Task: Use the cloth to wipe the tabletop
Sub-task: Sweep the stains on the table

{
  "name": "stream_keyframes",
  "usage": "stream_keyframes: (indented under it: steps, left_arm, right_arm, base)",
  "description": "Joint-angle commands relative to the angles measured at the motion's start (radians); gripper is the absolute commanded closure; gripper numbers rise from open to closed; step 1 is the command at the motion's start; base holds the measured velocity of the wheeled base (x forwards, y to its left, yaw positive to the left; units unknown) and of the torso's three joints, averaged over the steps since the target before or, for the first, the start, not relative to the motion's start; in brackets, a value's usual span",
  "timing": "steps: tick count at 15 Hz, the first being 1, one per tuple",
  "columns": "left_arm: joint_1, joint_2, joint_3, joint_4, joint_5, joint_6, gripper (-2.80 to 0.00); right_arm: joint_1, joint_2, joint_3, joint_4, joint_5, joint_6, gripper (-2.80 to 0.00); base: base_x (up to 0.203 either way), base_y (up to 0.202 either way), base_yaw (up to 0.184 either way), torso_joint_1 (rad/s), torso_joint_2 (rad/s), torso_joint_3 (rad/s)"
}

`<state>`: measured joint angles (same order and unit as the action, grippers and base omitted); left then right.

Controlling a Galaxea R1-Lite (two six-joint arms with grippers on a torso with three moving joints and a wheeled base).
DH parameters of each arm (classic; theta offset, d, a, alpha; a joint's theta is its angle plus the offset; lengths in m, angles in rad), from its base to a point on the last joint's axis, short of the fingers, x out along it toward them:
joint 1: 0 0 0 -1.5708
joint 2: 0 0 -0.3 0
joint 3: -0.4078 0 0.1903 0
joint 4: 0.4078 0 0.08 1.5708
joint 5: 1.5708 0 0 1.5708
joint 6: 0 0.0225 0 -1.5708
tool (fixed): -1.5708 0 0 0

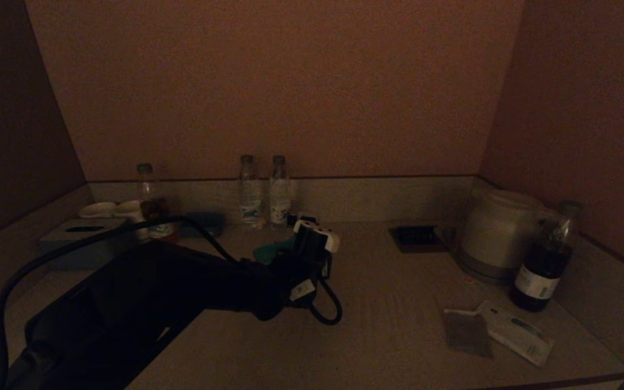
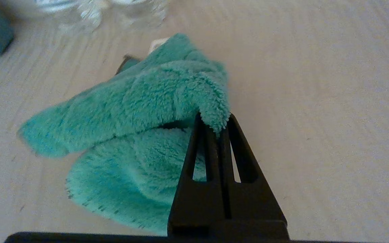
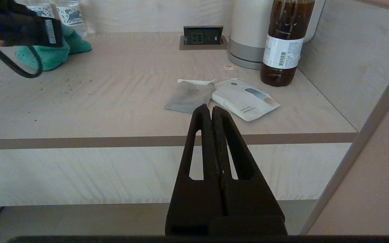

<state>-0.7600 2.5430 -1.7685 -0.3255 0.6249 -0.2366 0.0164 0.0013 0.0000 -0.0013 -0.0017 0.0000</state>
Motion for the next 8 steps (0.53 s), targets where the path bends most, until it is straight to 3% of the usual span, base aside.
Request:
stream_keyframes:
  steps: [1, 4, 8]
  left_arm:
    - [-0.016, -0.047, 0.049, 0.011, 0.003, -0.027, 0.00]
    - [-0.037, -0.121, 0.169, 0.073, -0.002, -0.115, 0.00]
    - [-0.089, -0.212, 0.298, 0.074, -0.010, -0.168, 0.00]
  right_arm:
    - [0.000, 0.000, 0.000, 0.000, 0.000, 0.000, 0.00]
    - [0.000, 0.000, 0.000, 0.000, 0.000, 0.000, 0.00]
    - [0.000, 0.000, 0.000, 0.000, 0.000, 0.000, 0.00]
  base:
    - [0.000, 0.000, 0.000, 0.000, 0.00, 0.000]
    - [0.000, 0.000, 0.000, 0.000, 0.00, 0.000]
    - [0.000, 0.000, 0.000, 0.000, 0.00, 0.000]
